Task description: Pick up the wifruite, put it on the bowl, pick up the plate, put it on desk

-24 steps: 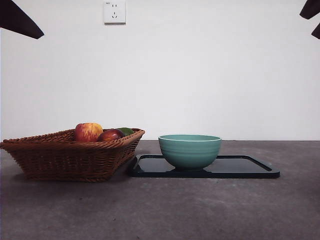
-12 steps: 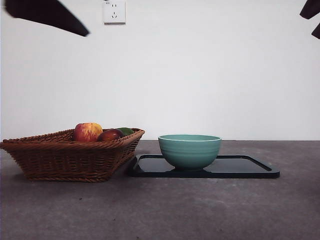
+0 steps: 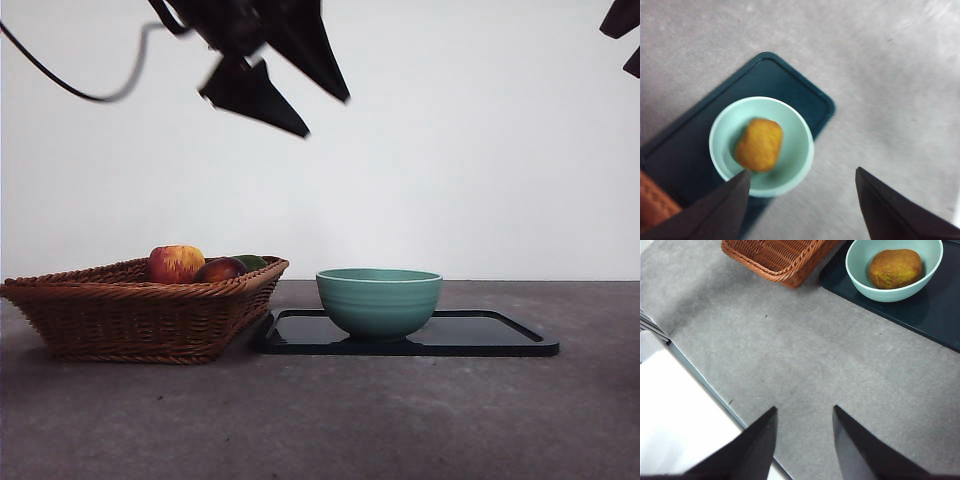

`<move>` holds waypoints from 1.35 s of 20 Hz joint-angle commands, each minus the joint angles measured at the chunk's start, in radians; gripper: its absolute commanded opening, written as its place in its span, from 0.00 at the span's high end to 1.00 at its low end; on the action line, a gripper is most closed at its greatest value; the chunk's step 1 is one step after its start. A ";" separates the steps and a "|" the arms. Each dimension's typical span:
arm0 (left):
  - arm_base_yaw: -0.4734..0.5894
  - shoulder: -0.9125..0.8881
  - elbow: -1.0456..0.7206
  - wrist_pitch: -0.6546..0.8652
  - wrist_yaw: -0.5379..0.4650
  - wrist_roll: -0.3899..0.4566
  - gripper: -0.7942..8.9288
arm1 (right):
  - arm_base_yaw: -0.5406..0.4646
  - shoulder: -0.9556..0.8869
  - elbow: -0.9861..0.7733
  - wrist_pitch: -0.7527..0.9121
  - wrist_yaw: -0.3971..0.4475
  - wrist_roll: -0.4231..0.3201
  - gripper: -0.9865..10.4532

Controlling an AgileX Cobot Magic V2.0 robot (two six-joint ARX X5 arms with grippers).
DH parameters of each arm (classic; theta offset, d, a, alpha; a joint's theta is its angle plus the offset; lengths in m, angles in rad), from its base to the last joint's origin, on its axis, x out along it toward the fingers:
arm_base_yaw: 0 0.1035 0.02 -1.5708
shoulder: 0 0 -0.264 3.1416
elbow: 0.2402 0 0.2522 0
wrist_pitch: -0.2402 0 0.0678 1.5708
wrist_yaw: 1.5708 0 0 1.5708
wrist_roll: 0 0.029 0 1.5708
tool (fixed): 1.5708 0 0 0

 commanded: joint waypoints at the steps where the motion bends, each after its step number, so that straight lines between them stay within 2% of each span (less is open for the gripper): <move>1: -0.014 0.096 0.076 0.005 -0.032 0.059 0.57 | 0.005 0.006 0.011 0.006 -0.003 -0.008 0.76; 4: -0.030 0.200 0.142 0.007 -0.077 0.105 0.57 | 0.005 0.006 0.011 0.005 -0.003 -0.008 0.76; 11: -0.069 0.356 0.183 0.077 -0.095 0.163 0.57 | 0.005 0.006 0.011 -0.017 -0.003 -0.008 0.76; 15: -0.095 0.401 0.183 0.101 -0.170 0.237 0.57 | 0.005 0.006 0.011 -0.021 -0.003 -0.005 0.76; 27: -0.106 0.470 0.183 0.118 -0.179 0.264 0.57 | 0.005 0.006 0.011 -0.037 -0.003 -0.004 0.76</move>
